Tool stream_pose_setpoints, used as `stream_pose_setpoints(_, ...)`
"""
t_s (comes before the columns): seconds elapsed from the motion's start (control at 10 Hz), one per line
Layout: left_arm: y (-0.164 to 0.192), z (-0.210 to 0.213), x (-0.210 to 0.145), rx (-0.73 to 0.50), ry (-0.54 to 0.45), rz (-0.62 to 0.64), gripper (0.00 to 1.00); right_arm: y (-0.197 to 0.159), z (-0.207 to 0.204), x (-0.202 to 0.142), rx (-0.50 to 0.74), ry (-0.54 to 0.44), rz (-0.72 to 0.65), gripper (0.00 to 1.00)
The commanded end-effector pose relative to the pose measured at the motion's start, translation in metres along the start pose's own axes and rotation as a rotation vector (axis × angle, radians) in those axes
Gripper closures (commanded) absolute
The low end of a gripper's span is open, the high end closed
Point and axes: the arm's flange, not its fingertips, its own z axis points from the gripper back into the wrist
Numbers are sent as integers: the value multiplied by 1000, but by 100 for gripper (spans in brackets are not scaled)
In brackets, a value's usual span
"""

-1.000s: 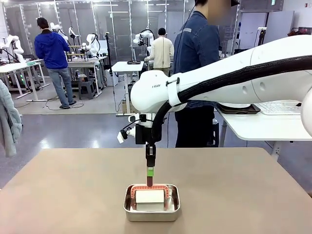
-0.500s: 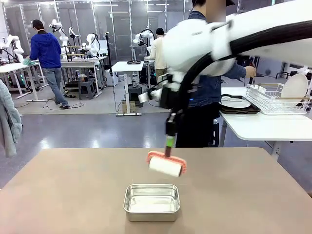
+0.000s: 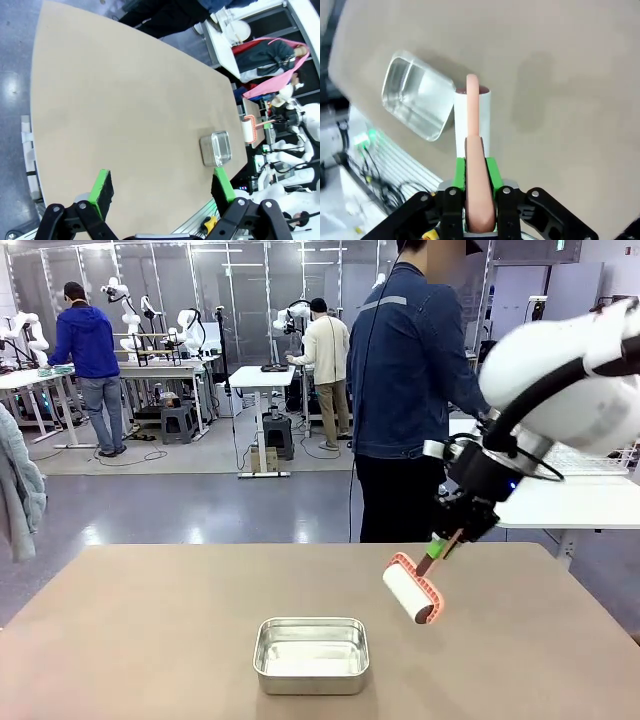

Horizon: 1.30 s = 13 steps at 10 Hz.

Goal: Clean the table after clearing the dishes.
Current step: When the right (or left) Handle tray is removed, use the right hand (or left hand) to clean the right (or left) side of the table with the Lint Roller.

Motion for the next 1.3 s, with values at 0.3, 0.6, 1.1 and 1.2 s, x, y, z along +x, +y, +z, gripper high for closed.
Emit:
stream_pose_setpoints(0.3,-2,2,-2,12,-13,-5,0,-13,-8,-6,30,-65,-127,100)
stream_pose_setpoints(0.6,-2,2,-2,12,-13,-5,0,-15,-17,-7,42,-91,-112,79)
stream_pose_setpoints(1.1,-2,2,-2,12,-13,-5,0,-91,-74,8,317,-90,-343,79)
stream_pose_setpoints(1.2,-2,2,-2,12,-13,-5,0,-98,-79,14,330,-130,-389,79)
